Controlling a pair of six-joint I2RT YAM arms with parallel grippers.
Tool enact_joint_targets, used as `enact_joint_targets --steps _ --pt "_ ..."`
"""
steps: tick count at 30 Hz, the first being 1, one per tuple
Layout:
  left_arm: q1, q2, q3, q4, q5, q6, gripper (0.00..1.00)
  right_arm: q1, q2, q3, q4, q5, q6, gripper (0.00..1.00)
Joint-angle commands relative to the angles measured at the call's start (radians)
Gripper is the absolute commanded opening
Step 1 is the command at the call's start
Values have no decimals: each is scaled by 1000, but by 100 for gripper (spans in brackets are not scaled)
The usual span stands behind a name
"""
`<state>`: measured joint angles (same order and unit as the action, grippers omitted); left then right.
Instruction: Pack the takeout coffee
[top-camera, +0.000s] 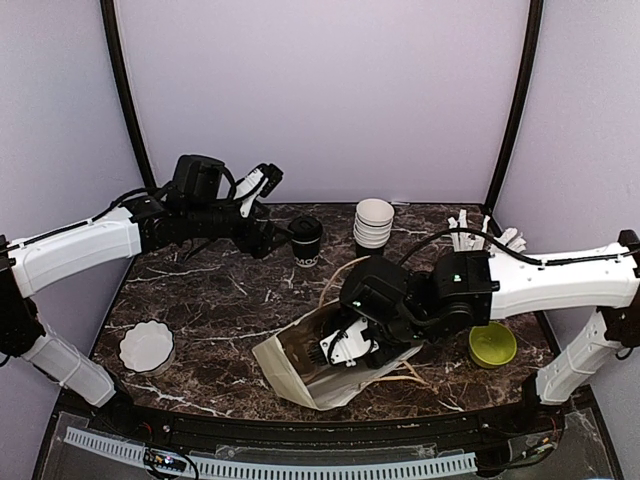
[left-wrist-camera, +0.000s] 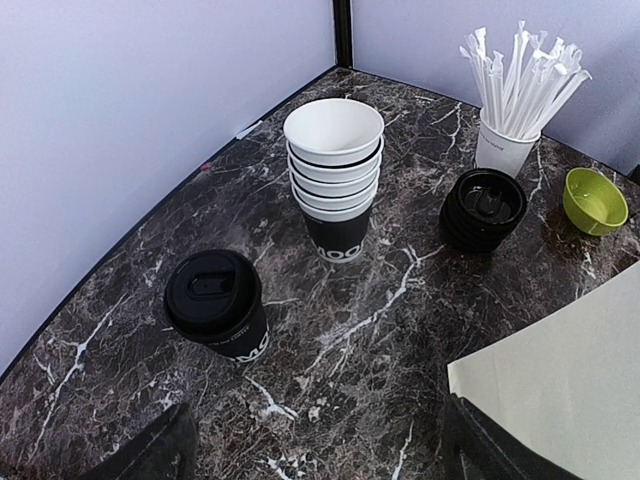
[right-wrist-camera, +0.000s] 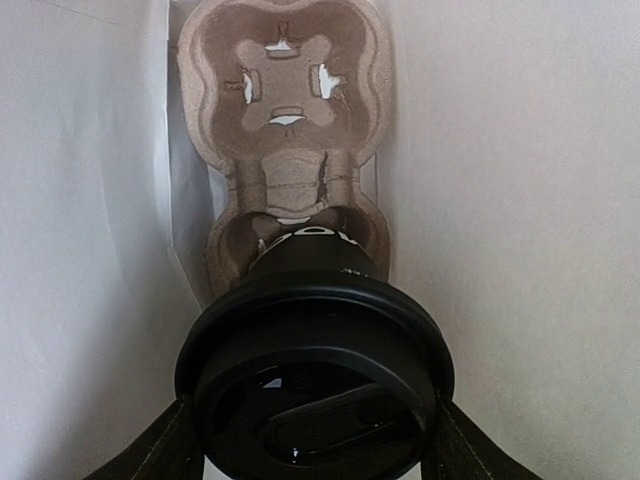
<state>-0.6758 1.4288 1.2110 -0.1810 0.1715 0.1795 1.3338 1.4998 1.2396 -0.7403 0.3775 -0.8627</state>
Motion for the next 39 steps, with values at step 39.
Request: enact_joint_targets --steps 39 --pt "34 -128 -40 -63 19 -7 87 -166 538 730 -680 -440 -65 45"
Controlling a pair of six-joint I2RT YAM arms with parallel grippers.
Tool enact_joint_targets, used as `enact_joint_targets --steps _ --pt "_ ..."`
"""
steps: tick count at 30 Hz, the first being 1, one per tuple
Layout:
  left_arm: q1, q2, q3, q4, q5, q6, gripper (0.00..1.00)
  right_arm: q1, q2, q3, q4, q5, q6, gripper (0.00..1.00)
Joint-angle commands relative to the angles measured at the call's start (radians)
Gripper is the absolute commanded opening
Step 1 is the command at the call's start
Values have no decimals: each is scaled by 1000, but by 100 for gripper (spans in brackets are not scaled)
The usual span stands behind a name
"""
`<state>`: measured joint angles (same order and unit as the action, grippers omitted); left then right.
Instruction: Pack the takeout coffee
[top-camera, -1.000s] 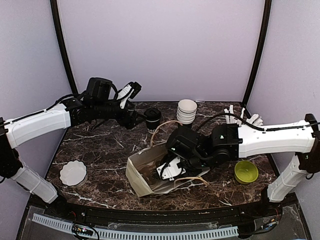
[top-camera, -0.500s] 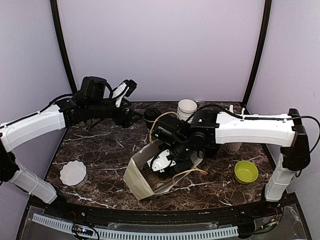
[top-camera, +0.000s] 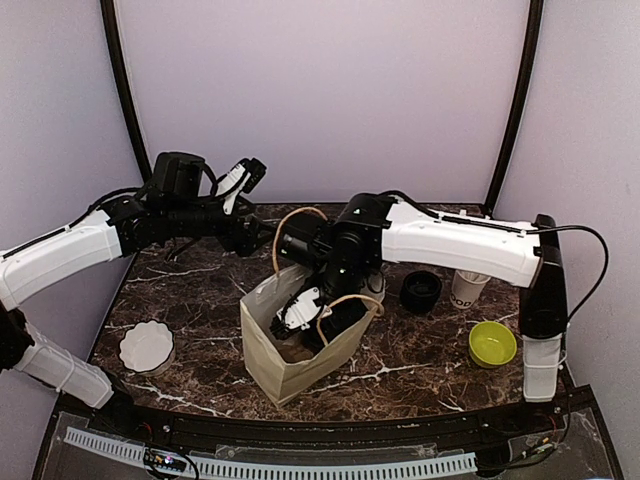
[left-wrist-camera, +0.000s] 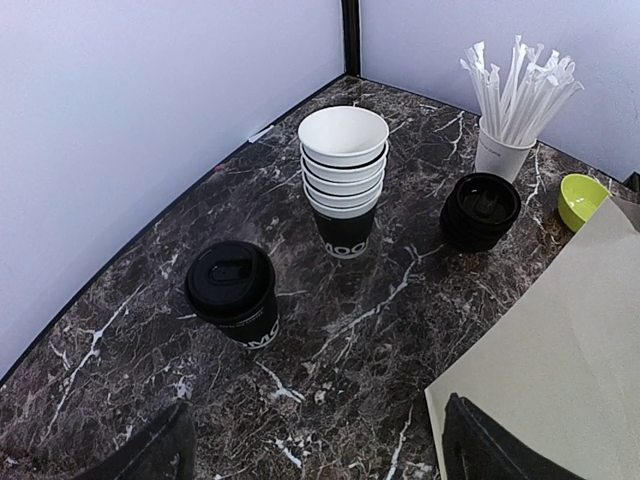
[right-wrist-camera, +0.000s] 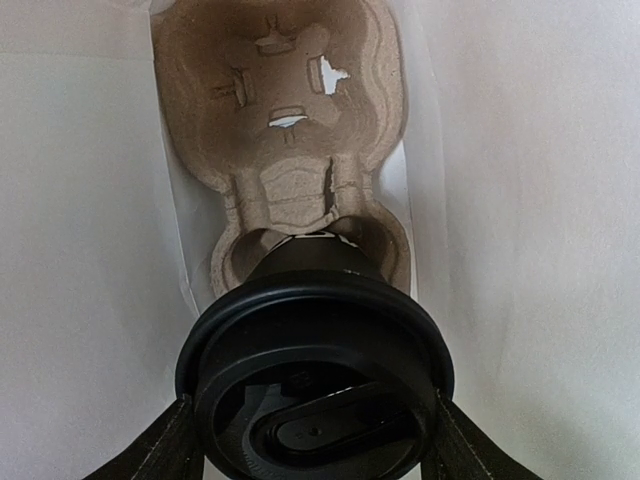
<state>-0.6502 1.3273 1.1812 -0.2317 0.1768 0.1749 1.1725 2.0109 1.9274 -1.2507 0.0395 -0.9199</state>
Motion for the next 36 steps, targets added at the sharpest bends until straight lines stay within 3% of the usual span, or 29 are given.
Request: enact_joint_targets --steps 1,9,22,31,36 --pt "9 -25 -10 -12 17 -3 87 -5 24 33 -169 -104 -13 45" --pt "12 -17 -8 -17 24 -7 87 -6 48 -3 -170 -97 -43 44" --pt "12 -7 -8 -21 49 -23 87 -17 197 115 -169 -142 -53 46" --pt "12 -61 17 -90 10 5 88 -11 101 115 -169 -130 -20 78" --pt "12 -119 68 -220 183 25 90 -10 44 145 -170 -132 27 96"
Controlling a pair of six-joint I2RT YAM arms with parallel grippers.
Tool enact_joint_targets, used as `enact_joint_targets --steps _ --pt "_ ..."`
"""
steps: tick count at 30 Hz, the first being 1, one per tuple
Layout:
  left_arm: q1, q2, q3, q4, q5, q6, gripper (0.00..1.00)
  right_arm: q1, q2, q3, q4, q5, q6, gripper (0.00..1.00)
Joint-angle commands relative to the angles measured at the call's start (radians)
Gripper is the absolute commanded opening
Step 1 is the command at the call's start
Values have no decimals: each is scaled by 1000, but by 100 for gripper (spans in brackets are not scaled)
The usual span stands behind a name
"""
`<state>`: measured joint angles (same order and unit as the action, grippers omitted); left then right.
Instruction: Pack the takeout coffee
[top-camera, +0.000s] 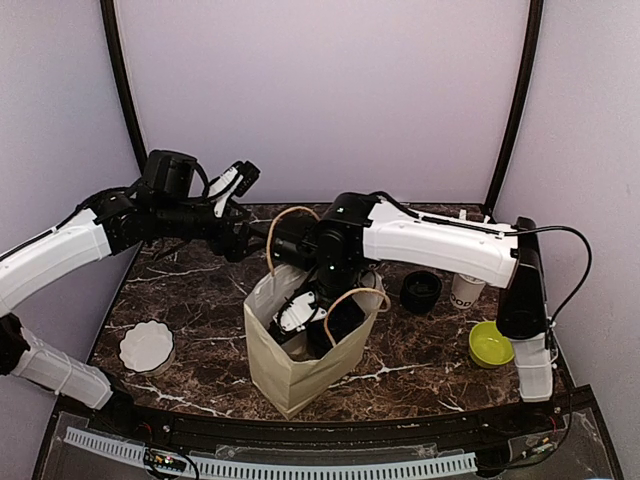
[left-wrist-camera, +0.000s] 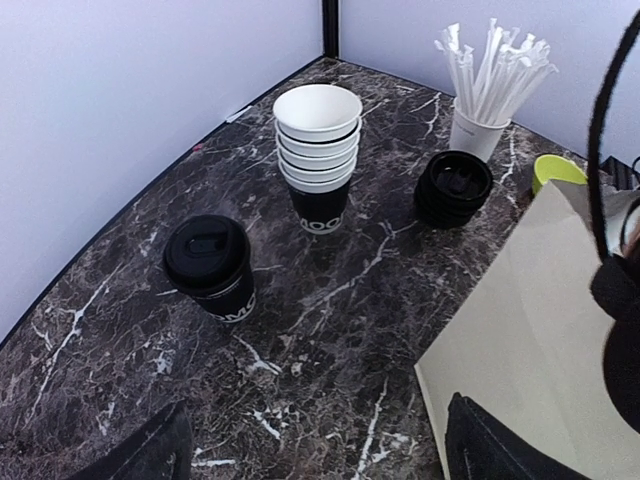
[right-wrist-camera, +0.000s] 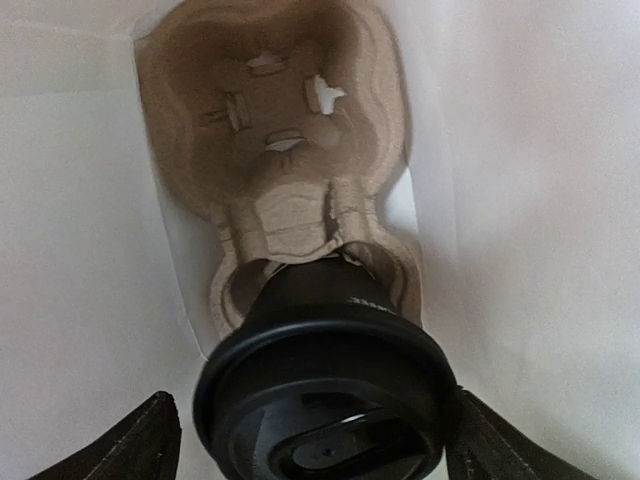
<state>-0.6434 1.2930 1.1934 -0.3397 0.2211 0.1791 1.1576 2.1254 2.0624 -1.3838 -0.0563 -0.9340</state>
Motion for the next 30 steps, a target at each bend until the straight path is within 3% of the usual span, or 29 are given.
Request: enact_joint_targets --steps 1,8,18,27,29,30 --pt "6 -110 65 -125 168 17 90 5 -79 10 -36 -37 50 98" --pt "-7 -182 87 -192 431 -91 90 6 -130 -36 -36 -55 99 98" --pt "-122 -60 136 -74 280 -76 84 8 -162 -51 -35 -58 123 99" --pt "-124 28 139 -3 342 -62 57 10 -203 -66 -34 -59 122 97" --pt "-124 35 131 23 377 -65 45 10 -209 -63 -34 -58 121 97" --pt "-124 43 130 31 390 -68 33 9 -213 -61 -35 -54 122 96"
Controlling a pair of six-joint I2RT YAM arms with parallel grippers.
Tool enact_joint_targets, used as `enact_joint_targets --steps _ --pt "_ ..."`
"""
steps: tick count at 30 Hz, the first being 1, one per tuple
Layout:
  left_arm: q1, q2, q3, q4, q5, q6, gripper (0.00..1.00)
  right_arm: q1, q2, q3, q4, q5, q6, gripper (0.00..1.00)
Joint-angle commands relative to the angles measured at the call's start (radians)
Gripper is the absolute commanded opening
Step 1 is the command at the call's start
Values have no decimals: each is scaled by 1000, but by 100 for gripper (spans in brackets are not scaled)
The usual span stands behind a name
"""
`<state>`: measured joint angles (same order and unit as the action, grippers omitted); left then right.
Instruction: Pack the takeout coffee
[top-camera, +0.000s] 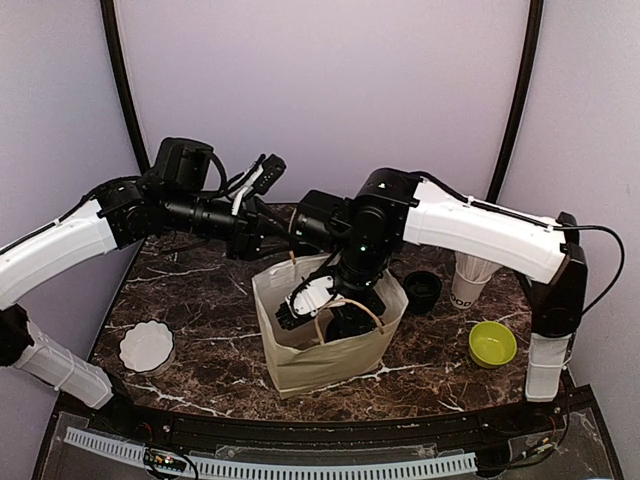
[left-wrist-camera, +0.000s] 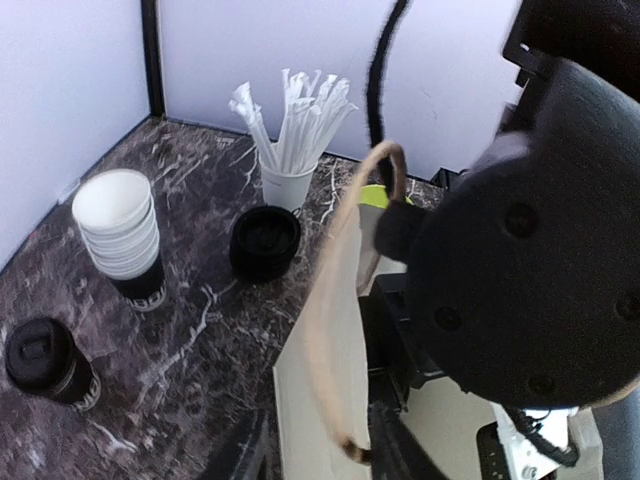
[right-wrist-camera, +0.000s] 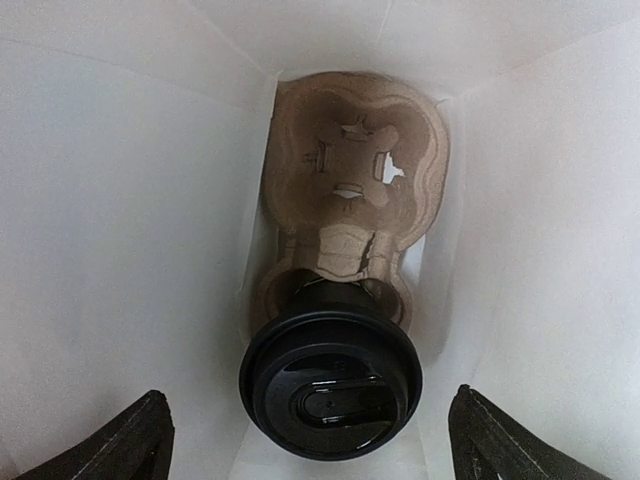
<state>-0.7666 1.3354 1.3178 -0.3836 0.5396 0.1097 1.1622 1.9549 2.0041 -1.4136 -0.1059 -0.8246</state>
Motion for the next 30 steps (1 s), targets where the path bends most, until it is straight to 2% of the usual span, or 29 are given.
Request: enact_joint_targets --steps 1,2,4,6,14,22,24,26,30 --pt "-1 5 9 76 77 1 27 5 -46 0 -5 0 12 96" --pt "-1 14 11 76 82 2 15 5 -55 2 -4 5 11 96" --pt "-1 19 14 83 83 2 3 4 -72 7 -5 18 4 95" --pt "-1 18 13 98 78 3 0 4 -93 22 -1 37 -6 95" --pt "-1 18 59 86 -20 76 0 14 -197 125 6 103 -10 96" --pt "-15 -4 50 71 -12 114 0 23 -435 -16 188 378 -43 99" --pt "-45 -23 23 69 25 119 0 -18 -457 -21 233 445 -42 98" --pt "-77 -52 -25 68 37 126 0 -102 -479 -29 285 446 -41 99" --pt "-166 -123 -119 72 -5 128 0 -248 -502 -109 388 449 -22 98"
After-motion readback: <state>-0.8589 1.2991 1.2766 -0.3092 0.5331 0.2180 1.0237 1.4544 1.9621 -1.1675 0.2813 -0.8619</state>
